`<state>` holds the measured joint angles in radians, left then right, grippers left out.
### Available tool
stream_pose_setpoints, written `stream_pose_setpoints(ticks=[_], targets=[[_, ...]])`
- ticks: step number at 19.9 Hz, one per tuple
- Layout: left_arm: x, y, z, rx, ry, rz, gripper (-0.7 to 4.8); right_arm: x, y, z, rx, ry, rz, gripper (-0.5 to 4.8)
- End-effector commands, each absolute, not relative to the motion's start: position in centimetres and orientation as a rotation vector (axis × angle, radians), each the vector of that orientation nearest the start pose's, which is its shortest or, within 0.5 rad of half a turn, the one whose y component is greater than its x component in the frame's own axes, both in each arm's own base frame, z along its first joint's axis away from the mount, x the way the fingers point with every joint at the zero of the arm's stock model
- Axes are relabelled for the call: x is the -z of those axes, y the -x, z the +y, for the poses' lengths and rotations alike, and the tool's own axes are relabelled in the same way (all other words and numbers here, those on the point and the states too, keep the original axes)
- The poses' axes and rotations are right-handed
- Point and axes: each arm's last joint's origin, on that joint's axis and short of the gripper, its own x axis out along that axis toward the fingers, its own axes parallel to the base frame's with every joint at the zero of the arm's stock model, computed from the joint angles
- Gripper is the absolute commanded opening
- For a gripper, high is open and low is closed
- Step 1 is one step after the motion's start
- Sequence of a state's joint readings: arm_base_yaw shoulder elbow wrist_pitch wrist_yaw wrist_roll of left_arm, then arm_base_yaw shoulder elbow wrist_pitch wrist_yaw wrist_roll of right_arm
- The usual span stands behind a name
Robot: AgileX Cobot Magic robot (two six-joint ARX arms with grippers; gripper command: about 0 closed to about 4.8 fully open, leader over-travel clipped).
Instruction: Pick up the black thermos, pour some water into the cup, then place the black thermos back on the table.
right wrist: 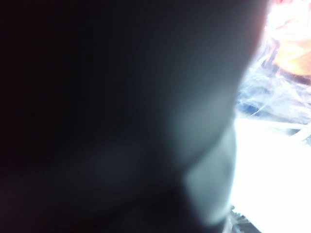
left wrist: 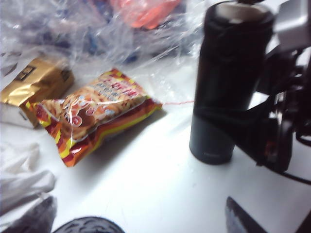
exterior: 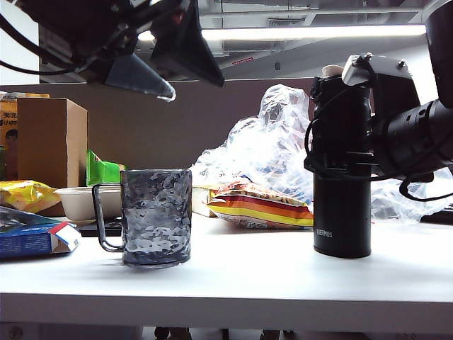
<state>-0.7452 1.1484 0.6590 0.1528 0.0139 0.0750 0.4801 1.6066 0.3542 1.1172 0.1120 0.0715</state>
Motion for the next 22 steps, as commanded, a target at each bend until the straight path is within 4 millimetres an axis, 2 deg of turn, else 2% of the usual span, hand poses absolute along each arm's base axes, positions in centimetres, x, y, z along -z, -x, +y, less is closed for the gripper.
stream_pose_setpoints(ticks=[1,2,3,4,7,10,11,12,14,17,18,20,21,22], targets=[[-24.8,-18.2,-16.9,0.762,-0.205,0.310,4.79,-14.2,-23.1,11.6,-0.343,-0.036,0.133,4.45],[-24.7,-18.2,-16.9,0.762,-0.207,0.314,4.79,-14.1,-23.1,11.6,-0.343,-0.035,0.137,3.68],[-24.7,-18.2,-16.8,0.762,-0.207,0.315,4.79,-14.1,-23.1,11.6,-0.345,-0.035,0.137,1.81],[-24.7,-18.2,-16.9,0.762,-0.207,0.314,4.79,-14.1,-23.1,11.6,-0.348,-0.035,0.136,1.41],[-24.7,-18.3,-16.8,0.743,-0.209,0.313,4.79,-14.6,-23.0,11.7,-0.388,0.009,0.106,1.51],[-24.7,-18.2,-16.8,0.737,-0.183,0.334,4.79,-17.1,-23.3,12.2,-0.496,0.088,0.028,1.52],[-25.0,-18.2,-16.7,0.722,-0.162,0.343,4.79,-18.5,-23.7,12.5,-0.510,0.125,0.021,1.51],[-25.8,-18.1,-16.4,0.662,-0.172,0.332,4.79,-21.1,-24.7,13.0,-0.513,0.197,0.016,1.51],[-26.7,-17.9,-16.0,0.610,-0.256,0.364,4.79,-24.3,-26.2,13.8,-0.514,0.316,-0.042,1.51],[-27.8,-17.2,-15.2,0.584,-0.331,0.529,4.79,-27.3,-27.4,14.7,-0.559,0.542,-0.164,1.51],[-27.9,-17.0,-14.8,0.500,-0.336,0.586,4.79,-27.8,-27.8,14.9,-0.565,0.595,-0.157,1.51],[-27.7,-16.7,-14.5,0.488,-0.340,0.652,4.79,-28.0,-28.2,15.9,-0.603,0.673,-0.170,1.51],[-27.6,-16.6,-14.5,0.480,-0.290,0.675,4.79,-27.5,-28.5,16.5,-0.619,0.721,-0.175,1.51],[-27.6,-16.6,-14.5,0.463,-0.227,0.688,4.79,-26.3,-29.0,17.6,-0.650,0.795,-0.168,1.51]])
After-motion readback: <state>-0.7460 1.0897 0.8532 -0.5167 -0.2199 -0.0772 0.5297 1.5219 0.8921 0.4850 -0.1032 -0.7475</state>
